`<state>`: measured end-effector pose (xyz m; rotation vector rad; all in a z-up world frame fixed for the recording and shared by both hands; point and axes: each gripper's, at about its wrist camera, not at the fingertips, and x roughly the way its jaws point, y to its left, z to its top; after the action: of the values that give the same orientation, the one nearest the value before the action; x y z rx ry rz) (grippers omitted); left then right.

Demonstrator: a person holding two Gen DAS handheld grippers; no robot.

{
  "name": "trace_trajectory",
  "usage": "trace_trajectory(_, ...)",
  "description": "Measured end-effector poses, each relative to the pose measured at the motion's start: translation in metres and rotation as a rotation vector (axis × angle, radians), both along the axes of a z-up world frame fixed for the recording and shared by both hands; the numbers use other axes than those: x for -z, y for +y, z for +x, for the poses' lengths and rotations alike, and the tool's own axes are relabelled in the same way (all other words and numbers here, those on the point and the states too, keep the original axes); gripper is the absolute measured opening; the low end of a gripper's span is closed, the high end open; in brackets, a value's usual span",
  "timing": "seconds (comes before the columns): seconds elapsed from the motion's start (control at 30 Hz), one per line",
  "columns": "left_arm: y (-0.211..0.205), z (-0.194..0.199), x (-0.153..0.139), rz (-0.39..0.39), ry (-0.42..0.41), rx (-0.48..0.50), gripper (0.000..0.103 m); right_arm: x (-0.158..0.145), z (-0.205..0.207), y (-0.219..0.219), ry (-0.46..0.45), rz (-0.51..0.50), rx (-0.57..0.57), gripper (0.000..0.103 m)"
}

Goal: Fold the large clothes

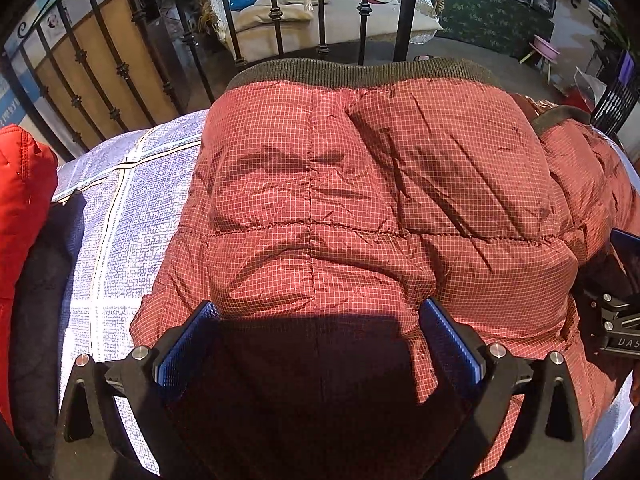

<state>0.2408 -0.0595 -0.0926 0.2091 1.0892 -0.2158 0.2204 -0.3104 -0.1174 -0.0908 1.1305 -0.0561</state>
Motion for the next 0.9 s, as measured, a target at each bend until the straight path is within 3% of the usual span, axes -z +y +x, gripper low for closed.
trace_trajectory(0.6, -0.009, -0.005, 0.006, 0.037, -0.047, 0.011, 0.099, 0.005, -0.004, 0.007, 0.002, -0.016, 0.005, 0.099)
trace_trajectory(0.9, -0.008, -0.012, -0.005, 0.066, -0.052, 0.05, 0.098, -0.005, -0.003, 0.01, 0.062, -0.011, 0.029, 0.099)
